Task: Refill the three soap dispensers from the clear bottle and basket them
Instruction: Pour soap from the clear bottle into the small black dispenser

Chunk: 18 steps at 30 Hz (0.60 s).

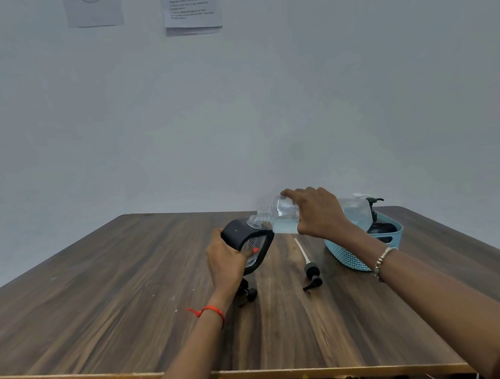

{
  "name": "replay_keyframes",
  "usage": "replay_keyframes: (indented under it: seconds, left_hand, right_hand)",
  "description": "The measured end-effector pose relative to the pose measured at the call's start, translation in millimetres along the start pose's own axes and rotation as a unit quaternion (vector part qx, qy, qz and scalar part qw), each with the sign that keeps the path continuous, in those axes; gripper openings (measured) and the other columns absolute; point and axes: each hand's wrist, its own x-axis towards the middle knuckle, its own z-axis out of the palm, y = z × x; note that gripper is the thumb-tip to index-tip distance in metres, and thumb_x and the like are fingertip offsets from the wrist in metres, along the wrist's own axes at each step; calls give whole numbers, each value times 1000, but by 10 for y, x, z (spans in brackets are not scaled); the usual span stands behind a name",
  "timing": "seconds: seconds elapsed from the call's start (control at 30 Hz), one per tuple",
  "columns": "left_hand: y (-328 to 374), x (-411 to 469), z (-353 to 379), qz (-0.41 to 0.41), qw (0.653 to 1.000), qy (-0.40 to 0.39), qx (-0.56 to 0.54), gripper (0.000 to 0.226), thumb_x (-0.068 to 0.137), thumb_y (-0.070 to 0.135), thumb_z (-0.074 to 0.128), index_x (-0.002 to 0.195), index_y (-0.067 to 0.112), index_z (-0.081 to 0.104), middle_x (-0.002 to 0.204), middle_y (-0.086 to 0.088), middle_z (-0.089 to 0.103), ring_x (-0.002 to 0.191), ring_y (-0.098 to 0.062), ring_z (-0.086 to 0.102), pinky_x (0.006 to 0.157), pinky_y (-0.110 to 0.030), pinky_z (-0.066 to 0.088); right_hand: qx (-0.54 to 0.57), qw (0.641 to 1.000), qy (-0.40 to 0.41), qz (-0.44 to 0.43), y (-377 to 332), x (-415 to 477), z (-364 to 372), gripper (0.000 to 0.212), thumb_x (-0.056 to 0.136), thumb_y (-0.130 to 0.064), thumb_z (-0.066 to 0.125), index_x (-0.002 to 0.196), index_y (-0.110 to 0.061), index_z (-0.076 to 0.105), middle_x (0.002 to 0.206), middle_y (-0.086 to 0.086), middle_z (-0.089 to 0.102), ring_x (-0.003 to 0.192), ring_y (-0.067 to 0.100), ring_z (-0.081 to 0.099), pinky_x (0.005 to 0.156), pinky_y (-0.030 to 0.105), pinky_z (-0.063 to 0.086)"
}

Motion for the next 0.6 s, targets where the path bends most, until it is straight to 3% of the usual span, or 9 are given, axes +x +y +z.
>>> replay_keyframes:
  seconds: [0.6]
  left_hand:
    - [26,-30,12,3,1000,3,-6,57,57,11,88,103,4,54,89,0,57,77,-13,53,52,-9,34]
  right_hand:
    - [6,1000,-1,-1,11,-16,-26,64,67,-7,57,129,-23,47,97,1,65,86,23,57,70,25,31]
